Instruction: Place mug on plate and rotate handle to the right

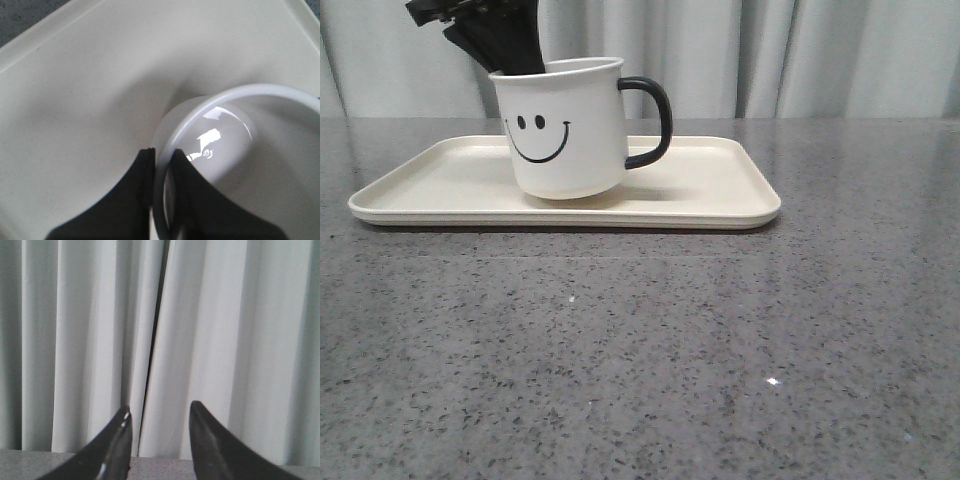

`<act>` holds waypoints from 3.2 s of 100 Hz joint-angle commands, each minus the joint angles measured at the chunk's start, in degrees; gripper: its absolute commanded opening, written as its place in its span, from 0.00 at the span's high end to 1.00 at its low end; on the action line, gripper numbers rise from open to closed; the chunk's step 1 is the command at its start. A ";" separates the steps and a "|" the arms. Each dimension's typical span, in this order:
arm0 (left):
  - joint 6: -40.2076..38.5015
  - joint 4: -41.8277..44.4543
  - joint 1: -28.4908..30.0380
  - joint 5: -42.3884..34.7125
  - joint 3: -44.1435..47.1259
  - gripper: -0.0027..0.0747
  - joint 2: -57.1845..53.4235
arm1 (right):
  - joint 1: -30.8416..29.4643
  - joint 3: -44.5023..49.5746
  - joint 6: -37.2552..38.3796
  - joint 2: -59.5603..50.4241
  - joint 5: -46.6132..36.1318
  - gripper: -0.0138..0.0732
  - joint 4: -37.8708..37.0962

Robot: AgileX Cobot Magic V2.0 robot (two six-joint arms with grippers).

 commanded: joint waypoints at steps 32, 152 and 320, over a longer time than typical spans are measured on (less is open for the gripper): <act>0.87 -2.71 -0.62 -0.68 -1.88 0.99 -3.01 | -0.35 -1.92 -0.62 1.01 -3.80 0.50 0.19; 0.56 -4.01 -1.25 0.54 -1.90 0.77 -1.79 | -0.35 -1.92 -0.62 1.01 -3.73 0.50 0.19; -9.66 8.79 8.26 0.54 -21.69 0.76 -21.59 | -0.35 -1.92 -0.62 1.01 -3.83 0.50 0.19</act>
